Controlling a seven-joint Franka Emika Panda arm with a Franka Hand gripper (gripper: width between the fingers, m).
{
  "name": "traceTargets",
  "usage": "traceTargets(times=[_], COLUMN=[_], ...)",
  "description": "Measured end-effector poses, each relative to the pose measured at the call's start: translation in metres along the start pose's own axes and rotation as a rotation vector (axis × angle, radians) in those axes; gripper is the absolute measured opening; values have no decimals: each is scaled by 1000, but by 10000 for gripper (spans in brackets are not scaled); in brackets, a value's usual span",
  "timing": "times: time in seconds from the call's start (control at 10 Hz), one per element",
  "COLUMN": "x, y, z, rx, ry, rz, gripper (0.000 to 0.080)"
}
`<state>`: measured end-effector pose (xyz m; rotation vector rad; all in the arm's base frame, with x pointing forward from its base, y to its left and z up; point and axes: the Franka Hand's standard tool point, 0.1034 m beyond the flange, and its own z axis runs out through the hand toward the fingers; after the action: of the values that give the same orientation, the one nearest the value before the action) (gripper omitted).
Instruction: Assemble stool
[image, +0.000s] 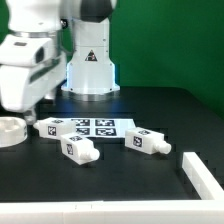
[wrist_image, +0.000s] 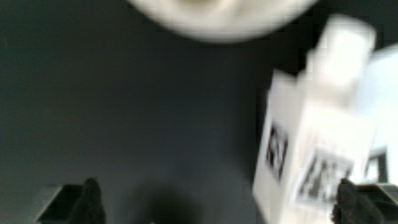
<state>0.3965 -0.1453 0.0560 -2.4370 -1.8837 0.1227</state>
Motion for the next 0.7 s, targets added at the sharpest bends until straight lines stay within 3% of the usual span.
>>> traceTargets(times=[0.2, 0.5, 0.7], x=[-27, -26, -32], y=[1, 2, 4], z=[16, 19, 35], rx=[27, 31, 47], ry=[4, 3, 4], rz=[-8, -4, -9], gripper=[649, 649, 649])
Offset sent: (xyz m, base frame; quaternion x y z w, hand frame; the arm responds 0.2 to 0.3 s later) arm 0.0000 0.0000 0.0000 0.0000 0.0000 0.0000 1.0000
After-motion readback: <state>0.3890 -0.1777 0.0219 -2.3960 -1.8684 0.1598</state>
